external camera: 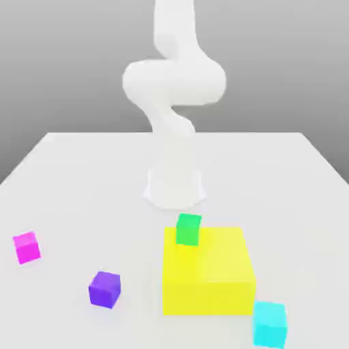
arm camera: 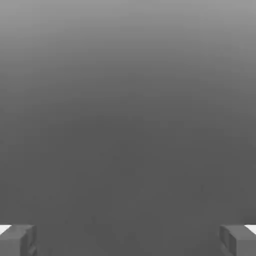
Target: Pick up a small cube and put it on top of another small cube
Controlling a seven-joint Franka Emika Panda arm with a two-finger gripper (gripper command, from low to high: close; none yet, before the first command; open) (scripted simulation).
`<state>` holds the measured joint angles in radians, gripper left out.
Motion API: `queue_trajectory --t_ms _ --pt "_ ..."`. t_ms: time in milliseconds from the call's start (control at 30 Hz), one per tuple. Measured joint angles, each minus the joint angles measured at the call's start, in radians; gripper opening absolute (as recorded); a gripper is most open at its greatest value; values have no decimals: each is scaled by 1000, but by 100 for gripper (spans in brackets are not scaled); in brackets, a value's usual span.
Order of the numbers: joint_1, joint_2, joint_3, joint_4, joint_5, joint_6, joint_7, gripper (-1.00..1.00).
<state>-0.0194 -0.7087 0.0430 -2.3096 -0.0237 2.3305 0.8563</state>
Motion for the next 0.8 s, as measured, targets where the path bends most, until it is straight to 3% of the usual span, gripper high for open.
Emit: queue_trajectory --t_ms 400,800 --pt "-71 441 190 -47 -134 149 287 0" --pt "-8 867 250 -95 -215 301 533 0"
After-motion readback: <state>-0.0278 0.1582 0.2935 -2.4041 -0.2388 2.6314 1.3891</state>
